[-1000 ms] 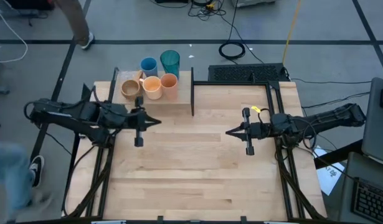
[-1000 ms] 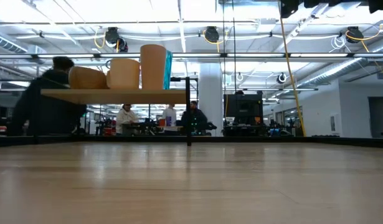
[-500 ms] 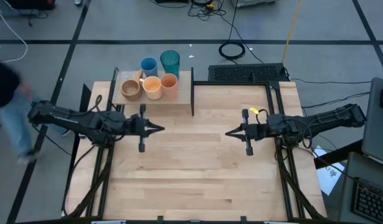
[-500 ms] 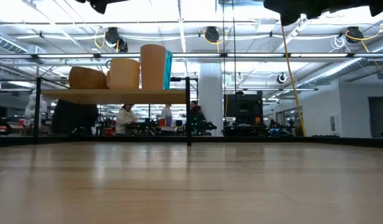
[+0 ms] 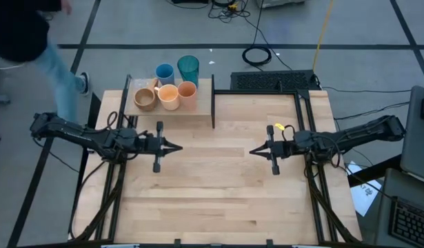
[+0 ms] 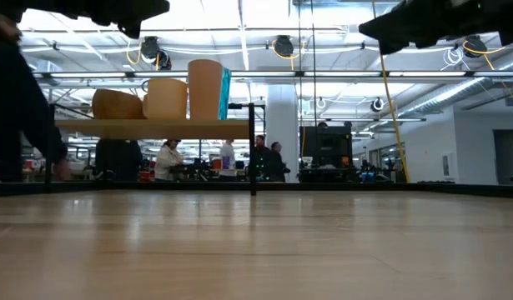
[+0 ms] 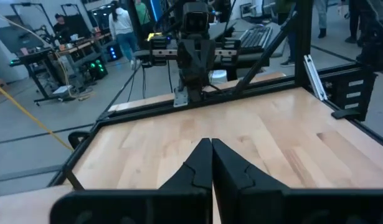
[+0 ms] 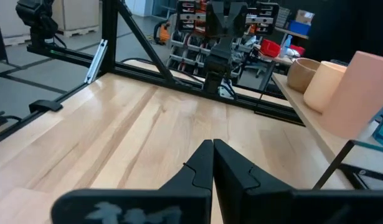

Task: Stack small to large cups/mugs on shelf
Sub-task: Return to Home Position

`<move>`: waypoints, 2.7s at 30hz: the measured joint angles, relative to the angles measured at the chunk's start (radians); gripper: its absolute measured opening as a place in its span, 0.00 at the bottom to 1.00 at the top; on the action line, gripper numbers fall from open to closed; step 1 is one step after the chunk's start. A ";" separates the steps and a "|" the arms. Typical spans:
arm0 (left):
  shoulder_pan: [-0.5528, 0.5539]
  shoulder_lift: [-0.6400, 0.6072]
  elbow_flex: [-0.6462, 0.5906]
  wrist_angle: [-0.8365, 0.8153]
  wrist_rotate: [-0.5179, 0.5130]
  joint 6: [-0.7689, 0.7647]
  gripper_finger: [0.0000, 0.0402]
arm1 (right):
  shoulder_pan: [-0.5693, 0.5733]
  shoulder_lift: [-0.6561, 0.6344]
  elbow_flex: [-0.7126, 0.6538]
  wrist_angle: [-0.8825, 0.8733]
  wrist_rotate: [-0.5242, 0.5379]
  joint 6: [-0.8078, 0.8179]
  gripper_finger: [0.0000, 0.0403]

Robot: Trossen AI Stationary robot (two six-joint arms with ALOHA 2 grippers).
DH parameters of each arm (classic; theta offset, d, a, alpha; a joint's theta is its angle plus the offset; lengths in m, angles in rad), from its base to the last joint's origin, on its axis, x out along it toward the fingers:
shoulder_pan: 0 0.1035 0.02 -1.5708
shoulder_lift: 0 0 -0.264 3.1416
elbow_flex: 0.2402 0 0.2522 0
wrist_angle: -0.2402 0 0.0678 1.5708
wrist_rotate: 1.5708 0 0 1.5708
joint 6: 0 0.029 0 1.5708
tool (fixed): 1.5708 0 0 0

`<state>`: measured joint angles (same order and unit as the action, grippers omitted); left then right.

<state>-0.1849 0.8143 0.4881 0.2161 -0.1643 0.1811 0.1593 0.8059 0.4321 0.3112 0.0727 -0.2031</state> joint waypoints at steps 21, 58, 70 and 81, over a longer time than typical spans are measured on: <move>0.000 0.000 -0.214 0.260 0.121 -0.016 0.00 | 0.000 0.000 -0.235 0.290 -0.065 0.035 0.00; 0.000 0.001 -0.390 0.445 0.121 -0.020 0.00 | -0.001 0.000 -0.396 0.466 -0.074 0.035 0.00; 0.000 0.001 -0.391 0.429 0.140 -0.007 0.00 | -0.001 0.000 -0.398 0.463 -0.074 0.034 0.00; 0.000 0.001 -0.478 0.573 0.149 -0.026 0.00 | -0.001 -0.002 -0.399 0.471 -0.074 0.034 0.00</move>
<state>-0.1848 0.8150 0.0098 0.7893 -0.0154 0.1555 0.1585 0.8038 0.0334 0.7819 -0.0013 -0.1695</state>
